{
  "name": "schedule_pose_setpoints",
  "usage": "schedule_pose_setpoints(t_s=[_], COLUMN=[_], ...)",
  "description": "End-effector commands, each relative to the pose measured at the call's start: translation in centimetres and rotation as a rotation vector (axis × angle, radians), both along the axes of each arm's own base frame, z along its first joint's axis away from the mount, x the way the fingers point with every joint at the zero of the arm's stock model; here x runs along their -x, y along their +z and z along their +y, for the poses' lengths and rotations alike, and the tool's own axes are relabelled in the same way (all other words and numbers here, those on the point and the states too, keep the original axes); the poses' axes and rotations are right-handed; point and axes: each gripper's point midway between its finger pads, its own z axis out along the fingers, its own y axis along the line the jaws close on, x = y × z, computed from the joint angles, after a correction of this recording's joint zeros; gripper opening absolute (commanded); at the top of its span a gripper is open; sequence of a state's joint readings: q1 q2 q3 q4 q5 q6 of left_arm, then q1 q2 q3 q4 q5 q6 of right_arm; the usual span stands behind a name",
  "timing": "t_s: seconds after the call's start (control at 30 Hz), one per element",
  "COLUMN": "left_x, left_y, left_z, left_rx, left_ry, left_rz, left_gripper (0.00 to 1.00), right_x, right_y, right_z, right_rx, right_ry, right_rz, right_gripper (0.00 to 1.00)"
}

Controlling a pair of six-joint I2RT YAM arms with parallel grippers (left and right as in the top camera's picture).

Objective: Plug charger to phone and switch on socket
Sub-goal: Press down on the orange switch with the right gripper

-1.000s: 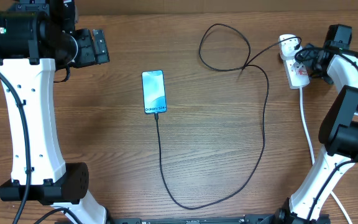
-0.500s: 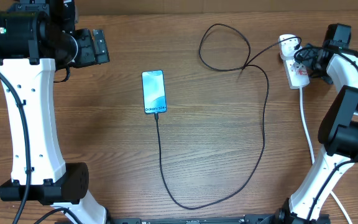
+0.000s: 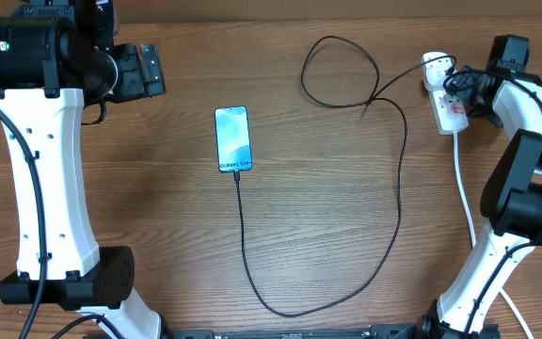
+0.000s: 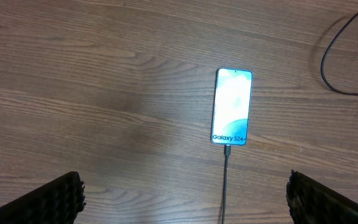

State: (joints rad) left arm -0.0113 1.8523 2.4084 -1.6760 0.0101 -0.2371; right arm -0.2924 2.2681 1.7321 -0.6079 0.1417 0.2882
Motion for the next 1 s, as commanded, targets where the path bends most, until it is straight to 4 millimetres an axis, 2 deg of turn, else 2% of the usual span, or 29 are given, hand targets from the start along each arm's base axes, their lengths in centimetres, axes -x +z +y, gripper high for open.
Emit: schedule_pose_setpoints(t_s=[0.0, 0.97], left_x=[0.6, 0.6], left_y=[0.9, 0.9], left_z=[0.2, 0.2], left_rx=[-0.011, -0.011], left_ry=[0.007, 0.007], left_rz=[-0.026, -0.026], left_gripper=[0.99, 1.00], right_x=[-0.1, 0.7], right_y=[-2.6, -4.6], right_z=[5.3, 7.6], right_rx=[-0.082, -0.119], right_ry=[0.131, 0.172], right_rz=[0.060, 0.081], right_gripper=[1.00, 1.00])
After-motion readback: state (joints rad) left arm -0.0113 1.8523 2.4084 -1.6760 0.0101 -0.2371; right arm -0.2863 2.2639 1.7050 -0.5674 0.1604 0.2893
